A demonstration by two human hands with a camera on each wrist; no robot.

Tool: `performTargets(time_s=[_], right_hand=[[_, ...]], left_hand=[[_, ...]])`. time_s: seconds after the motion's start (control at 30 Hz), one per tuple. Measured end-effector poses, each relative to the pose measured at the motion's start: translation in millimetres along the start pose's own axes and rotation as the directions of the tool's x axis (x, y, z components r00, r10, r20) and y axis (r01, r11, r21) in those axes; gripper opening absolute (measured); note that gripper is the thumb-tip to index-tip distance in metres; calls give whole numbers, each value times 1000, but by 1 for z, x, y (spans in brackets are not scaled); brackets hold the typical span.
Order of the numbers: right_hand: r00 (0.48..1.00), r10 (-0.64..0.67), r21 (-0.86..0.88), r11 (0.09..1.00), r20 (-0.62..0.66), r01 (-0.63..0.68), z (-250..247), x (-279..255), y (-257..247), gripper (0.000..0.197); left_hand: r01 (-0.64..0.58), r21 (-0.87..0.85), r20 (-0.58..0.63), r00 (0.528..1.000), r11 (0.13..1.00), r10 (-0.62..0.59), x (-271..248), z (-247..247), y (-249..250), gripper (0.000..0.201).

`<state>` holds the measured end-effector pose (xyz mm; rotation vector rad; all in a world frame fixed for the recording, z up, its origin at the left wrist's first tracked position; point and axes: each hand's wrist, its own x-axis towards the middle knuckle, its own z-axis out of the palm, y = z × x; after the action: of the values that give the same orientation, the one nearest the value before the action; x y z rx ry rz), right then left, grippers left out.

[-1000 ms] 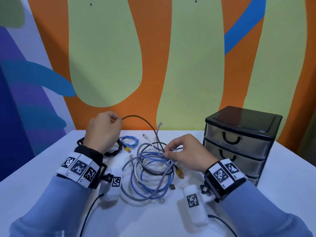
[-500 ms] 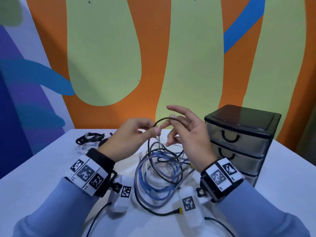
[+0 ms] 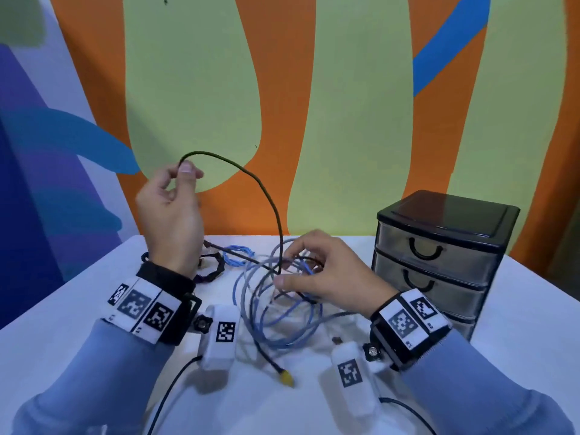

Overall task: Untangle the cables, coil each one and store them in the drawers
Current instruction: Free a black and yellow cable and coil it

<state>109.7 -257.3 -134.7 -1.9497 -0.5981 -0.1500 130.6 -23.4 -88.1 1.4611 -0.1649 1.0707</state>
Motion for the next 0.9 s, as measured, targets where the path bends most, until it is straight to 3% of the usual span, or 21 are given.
performTargets(time_s=[0.07,0.17,0.33,0.43,0.53,0.6,0.67,0.73,0.8,0.9], right_hand=[[998,23,117,993,-63,-15,-2,-1,0,31],[981,123,298,952,-152,-73,-4,3,-2,30],[924,187,472,882,-334,-8,-5,7,1,20],[898,198,504,863,-394,30,-9,9,3,14],[913,222,617,786,-343,41,-12,9,2,16],[917,277,739,673,-285,26,-14,9,-2,16],[911,317,805,592,-265,28,-15,10,-5,15],[900,319,739,674,-297,5,-14,10,-6,10],[904,273,659,752,-328,12,-11,10,-5,10],[905,210,524,852,-370,17,-13,7,-3,26]], left_hand=[[-7,94,-62,998,996,13,6,-7,-5,26],[111,118,-120,988,987,-96,11,-13,-12,26],[289,227,-70,957,930,-280,9,-11,-11,31],[263,391,33,953,882,-300,4,-10,-2,36],[141,609,201,925,781,-324,-1,-11,-2,40],[50,682,341,861,730,-378,-2,-10,-3,38],[-6,669,473,775,743,-419,-3,-10,-2,32],[-61,572,615,692,818,-378,-4,-9,-2,30],[-92,480,697,644,872,-315,-3,-8,-3,30],[-37,490,662,666,871,-344,-2,-9,-5,34]])
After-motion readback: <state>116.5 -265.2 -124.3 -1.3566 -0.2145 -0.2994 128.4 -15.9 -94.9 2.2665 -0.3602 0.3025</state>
